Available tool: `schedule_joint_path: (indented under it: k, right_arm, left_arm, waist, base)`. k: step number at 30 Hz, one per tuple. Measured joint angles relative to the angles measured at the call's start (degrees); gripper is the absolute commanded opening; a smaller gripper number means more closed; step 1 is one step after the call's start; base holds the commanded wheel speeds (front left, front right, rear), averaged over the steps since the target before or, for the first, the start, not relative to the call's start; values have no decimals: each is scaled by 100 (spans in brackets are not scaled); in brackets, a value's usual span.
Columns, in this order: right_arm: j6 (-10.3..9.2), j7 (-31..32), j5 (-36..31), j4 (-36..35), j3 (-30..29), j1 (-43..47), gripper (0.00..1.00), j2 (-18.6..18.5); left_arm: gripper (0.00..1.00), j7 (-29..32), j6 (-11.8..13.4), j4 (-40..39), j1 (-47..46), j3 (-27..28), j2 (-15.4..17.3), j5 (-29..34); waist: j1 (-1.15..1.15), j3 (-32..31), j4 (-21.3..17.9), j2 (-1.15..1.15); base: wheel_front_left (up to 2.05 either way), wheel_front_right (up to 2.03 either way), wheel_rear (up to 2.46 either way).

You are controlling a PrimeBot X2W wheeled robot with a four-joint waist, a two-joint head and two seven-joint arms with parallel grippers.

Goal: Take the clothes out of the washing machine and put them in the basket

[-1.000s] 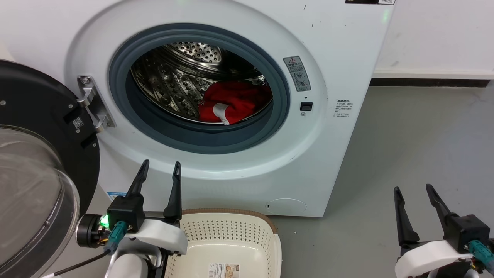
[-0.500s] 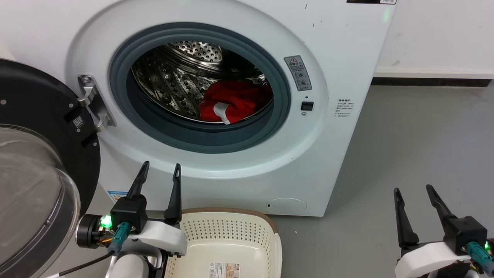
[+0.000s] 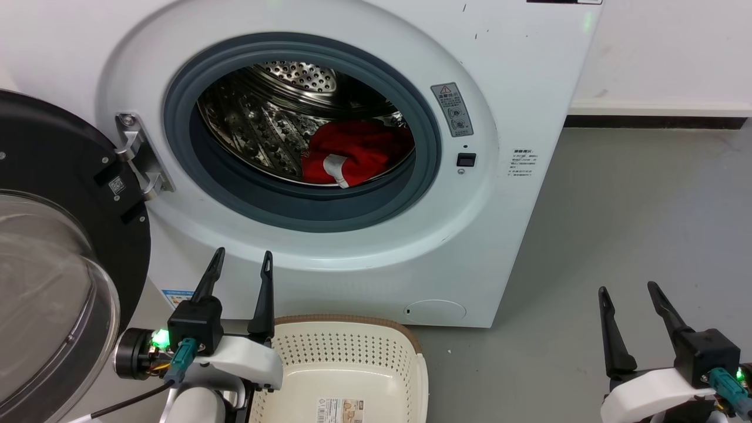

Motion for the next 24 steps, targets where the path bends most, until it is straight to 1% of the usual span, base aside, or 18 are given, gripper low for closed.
schedule_joint_path:
  k: [8,14,18,24]
  right_arm:
    - [0,37,-1,-68,94,-54,100,0]
    - [0,90,-21,-179,189,-175,100,-1]
    - [0,109,-33,-270,231,-336,100,0]
    - [0,27,76,-293,283,-573,100,-5]
  left_arm:
    - [100,-8,26,171,-266,57,18,33]
    - [100,-8,-51,768,-837,182,125,-99]
    - [100,60,-107,1335,-1435,255,294,-166]
    - [100,403,-201,2046,-2375,382,715,-266]
  waist:
    - [0,87,-151,0]
    - [0,296,-412,0]
    - [0,570,-620,0]
    - [0,1128,-1002,0]
  base:
    - [0,0,0]
    - [0,0,0]
    - [0,0,0]
    - [0,0,0]
